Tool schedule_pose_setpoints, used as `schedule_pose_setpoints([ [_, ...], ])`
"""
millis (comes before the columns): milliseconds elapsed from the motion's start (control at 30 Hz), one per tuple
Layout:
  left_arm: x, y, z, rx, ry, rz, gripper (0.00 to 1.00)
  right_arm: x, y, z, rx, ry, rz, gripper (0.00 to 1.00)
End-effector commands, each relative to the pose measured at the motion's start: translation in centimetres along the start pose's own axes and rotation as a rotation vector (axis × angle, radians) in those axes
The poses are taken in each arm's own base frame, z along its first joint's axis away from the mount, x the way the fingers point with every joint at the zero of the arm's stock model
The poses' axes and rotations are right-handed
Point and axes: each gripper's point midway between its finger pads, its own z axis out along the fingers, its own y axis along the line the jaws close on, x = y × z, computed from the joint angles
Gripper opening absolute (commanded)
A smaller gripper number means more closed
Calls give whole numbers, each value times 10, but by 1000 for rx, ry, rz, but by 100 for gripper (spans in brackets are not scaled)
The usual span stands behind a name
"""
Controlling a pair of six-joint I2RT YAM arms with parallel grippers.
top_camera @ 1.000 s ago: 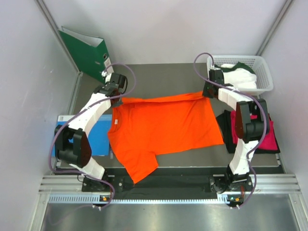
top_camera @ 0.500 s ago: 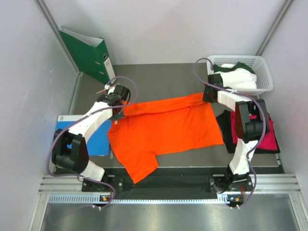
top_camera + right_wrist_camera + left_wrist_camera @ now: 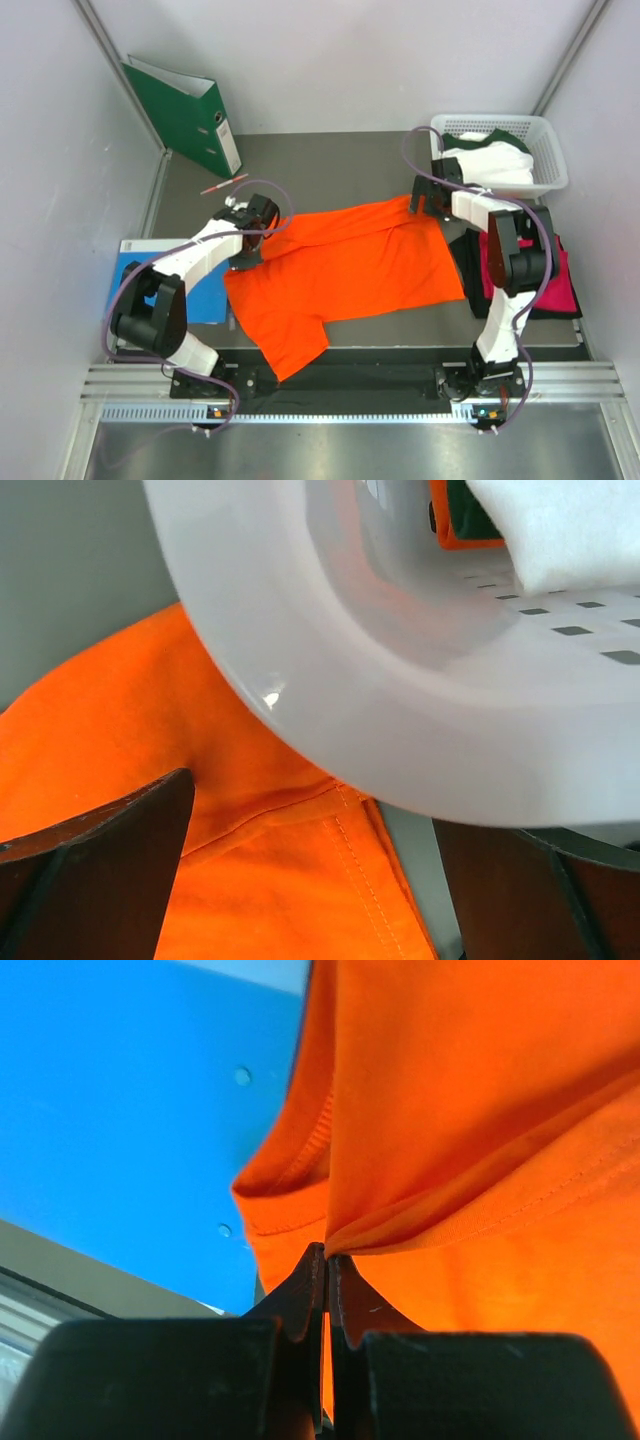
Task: Fold and stack the t-shirts
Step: Fold the flattened tshirt in 1/3 of the way
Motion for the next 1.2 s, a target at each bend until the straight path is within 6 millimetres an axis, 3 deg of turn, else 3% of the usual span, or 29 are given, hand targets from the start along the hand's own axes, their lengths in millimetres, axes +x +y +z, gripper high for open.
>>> schedule_pose_setpoints([
  [0,27,0,2,-30,74,47,0,-28,9,-25,-36,-99,14,100],
  [33,29,0,2,-27,87,56,9,-29,10,-27,-40,-103,15,100],
  [67,27,0,0,-35,81,57,27,-30,10,-28,-42,-105,17,100],
  [100,29,2,-5,-59,76,68,53,-30,10,-29,-45,-106,14,100],
  [133,22,9,-8,-97,32,63,89,-31,11,-30,-46,-109,18,100],
  [200,10,8,-16,-101,-23,36,97,-31,12,-32,-49,-112,14,100],
  [367,-36,-15,-35,40,-199,-23,98,-37,12,-39,-52,-138,22,100],
  [567,-83,-56,-30,144,-320,8,93,-36,13,-36,-55,-137,26,100],
  [667,-93,-80,-20,188,-317,36,91,-33,13,-34,-55,-124,26,100],
  [767,-98,-101,-11,239,-304,51,81,-29,12,-31,-51,-116,26,100],
  [867,-102,-111,-5,249,-298,51,39,-26,12,-30,-55,-109,23,99],
  [933,-104,-110,1,219,-296,44,0,-26,12,-30,-57,-110,21,100],
  [1167,-117,-102,12,135,-316,32,0,-21,13,-27,-66,-95,19,100],
])
